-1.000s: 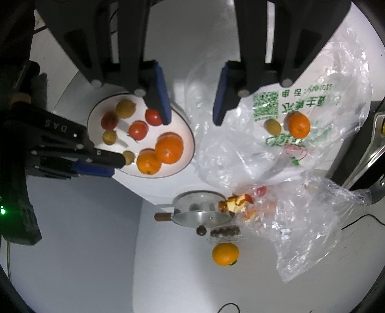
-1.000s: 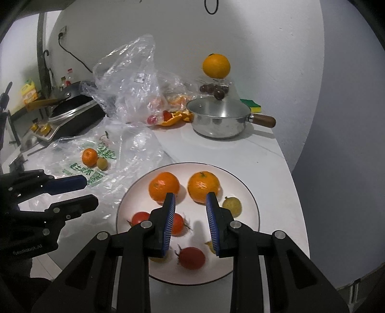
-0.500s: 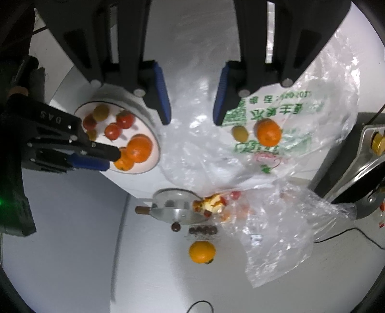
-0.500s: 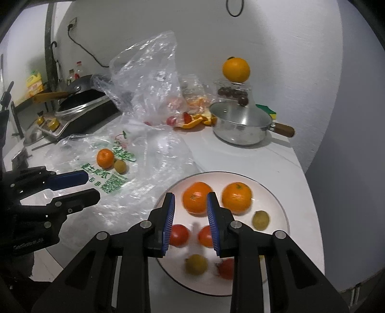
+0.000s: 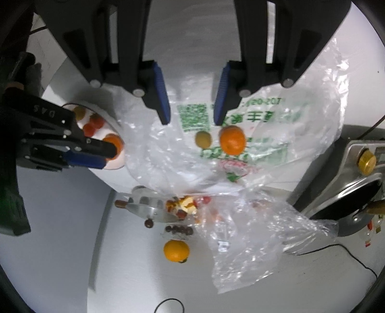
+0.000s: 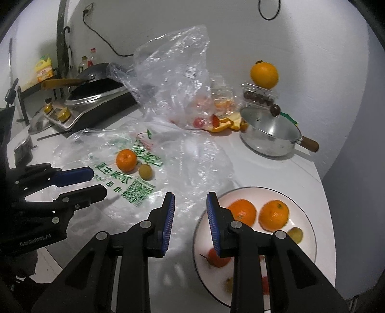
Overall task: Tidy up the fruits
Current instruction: 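Move both open grippers back over the fruits on the plastic bag, then grasp the small yellow fruit on the bag with the right gripper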
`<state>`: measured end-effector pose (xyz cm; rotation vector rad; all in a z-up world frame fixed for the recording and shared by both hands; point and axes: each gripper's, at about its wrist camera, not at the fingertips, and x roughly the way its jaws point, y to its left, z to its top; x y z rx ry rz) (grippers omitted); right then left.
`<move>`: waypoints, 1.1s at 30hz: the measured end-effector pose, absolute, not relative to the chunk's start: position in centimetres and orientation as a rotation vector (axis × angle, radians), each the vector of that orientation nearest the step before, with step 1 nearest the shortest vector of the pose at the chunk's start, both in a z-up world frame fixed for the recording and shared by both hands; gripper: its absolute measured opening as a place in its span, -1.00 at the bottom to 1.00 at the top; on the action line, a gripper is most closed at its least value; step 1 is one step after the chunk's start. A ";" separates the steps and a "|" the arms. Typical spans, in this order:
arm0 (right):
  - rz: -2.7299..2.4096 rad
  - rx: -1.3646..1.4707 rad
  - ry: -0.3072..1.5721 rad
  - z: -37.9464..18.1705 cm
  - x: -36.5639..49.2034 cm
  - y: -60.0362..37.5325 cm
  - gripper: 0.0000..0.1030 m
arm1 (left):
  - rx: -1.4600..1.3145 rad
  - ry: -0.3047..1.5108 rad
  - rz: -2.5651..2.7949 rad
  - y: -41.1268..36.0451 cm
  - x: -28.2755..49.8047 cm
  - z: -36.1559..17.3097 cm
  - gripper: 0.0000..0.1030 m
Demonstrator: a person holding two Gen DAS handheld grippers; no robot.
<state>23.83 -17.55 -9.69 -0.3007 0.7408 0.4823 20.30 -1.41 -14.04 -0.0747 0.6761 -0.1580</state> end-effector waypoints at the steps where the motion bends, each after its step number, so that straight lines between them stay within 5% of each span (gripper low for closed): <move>1: 0.487 -0.305 0.742 -9.7 23.9 -17.0 -0.43 | -0.049 0.671 -0.133 -1.2 20.3 -14.2 -0.24; 33: 0.585 -0.322 0.806 -13.0 27.4 -7.8 -0.26 | -0.095 0.690 -0.076 5.6 22.6 -15.6 -0.07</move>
